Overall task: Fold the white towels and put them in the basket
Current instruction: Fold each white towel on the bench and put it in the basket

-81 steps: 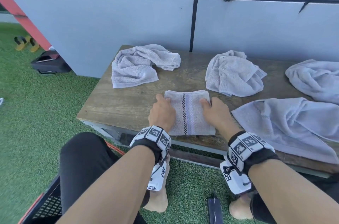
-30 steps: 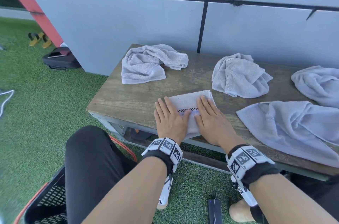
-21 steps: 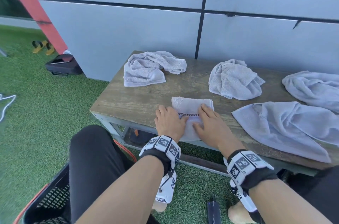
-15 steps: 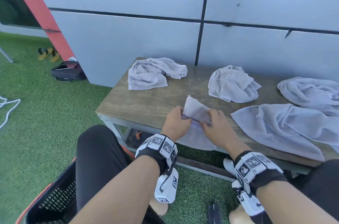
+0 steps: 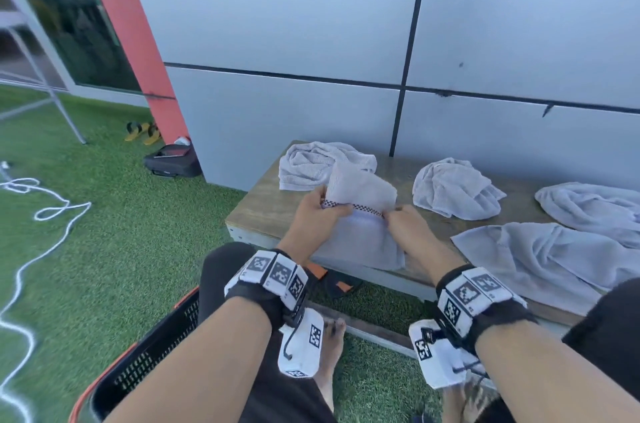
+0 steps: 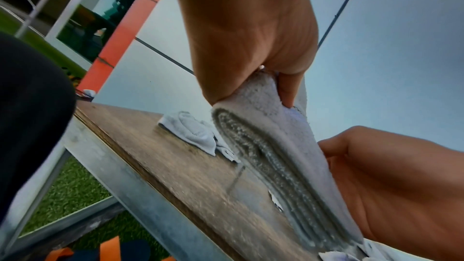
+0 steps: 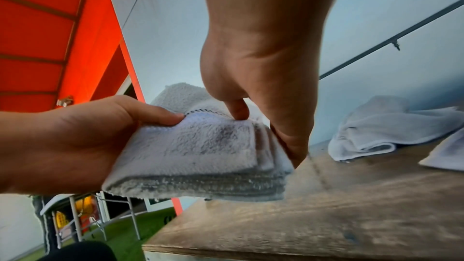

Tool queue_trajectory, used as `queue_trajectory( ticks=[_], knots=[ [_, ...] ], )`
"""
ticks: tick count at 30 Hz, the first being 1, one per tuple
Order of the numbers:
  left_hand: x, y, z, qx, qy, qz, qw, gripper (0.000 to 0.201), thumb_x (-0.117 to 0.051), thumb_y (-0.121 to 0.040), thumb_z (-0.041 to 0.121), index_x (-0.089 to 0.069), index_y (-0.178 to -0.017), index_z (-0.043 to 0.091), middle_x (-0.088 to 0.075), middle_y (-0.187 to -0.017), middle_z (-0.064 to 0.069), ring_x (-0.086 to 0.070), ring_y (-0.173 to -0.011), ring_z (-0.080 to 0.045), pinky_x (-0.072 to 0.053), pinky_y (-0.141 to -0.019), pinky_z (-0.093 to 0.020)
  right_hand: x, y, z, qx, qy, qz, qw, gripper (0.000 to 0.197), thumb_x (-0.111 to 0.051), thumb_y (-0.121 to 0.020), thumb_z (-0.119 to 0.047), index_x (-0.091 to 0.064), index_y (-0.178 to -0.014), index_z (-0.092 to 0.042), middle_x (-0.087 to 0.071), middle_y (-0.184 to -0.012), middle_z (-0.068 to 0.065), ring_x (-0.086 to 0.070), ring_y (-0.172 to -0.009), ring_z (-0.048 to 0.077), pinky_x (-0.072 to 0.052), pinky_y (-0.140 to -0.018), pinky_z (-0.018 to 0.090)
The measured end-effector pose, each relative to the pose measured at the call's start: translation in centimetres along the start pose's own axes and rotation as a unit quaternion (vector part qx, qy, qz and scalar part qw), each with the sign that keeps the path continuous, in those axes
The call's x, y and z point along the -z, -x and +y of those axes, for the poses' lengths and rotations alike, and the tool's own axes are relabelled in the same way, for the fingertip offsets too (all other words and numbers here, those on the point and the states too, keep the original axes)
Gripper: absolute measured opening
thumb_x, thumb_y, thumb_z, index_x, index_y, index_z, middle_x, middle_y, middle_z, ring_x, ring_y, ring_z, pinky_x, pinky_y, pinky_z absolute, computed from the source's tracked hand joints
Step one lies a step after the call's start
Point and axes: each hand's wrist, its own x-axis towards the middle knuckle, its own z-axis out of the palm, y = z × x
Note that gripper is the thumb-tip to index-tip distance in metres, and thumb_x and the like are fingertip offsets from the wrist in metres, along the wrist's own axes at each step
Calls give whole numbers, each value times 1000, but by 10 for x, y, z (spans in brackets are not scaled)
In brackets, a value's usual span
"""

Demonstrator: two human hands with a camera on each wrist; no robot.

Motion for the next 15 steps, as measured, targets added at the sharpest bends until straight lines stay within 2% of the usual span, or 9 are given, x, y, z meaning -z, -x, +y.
queue_trajectory(
  ticks=[2,3,8,11,15],
  knots=[
    [11,2,4,-1,2,26,1000,19,-70,-87,9,-62,-102,16,-64,-87,5,-58,-76,-4,-42,-55,-5,-9,2,-7,8,-34,8,999,31,-44,-95,-23,-55,-115,-2,-58,-106,10,-52,-86,20,-35,-62,32],
    [16,2,5,-3,3,40,999,21,-70,-87,9,-62,-105,14,-64,-87,5,-58,-77,-6,-42,-55,-5,-14,4,-12,14,-45,14,999,29,-44,-95,-22,-55,-114,-3,-59,-108,11,-53,-88,21,-37,-64,32],
    [30,10,0,13,28,109,994,27,-69,-87,11,-64,-114,13,-68,-89,4,-62,-77,-8,-47,-56,-12,-31,13,-29,61,-54,24,996,20,-44,-99,-20,-52,-110,-5,-50,-88,4,-47,-73,16,-31,-57,32],
    [38,16,-3,18,51,157,986,28,-69,-87,8,-64,-114,14,-69,-92,3,-64,-82,-13,-51,-67,-24,-46,14,-39,80,-62,11,995,17,-45,-100,-20,-48,-113,-9,-52,-95,4,-49,-79,15,-35,-59,32],
    [55,24,-9,32,31,216,975,27,-69,-87,10,-61,-112,13,-65,-91,2,-61,-78,-12,-45,-62,-24,-75,16,-47,106,-75,-18,991,15,-42,-102,-19,-45,-116,-13,-52,-96,0,-50,-80,12,-34,-60,28]
  ],
)
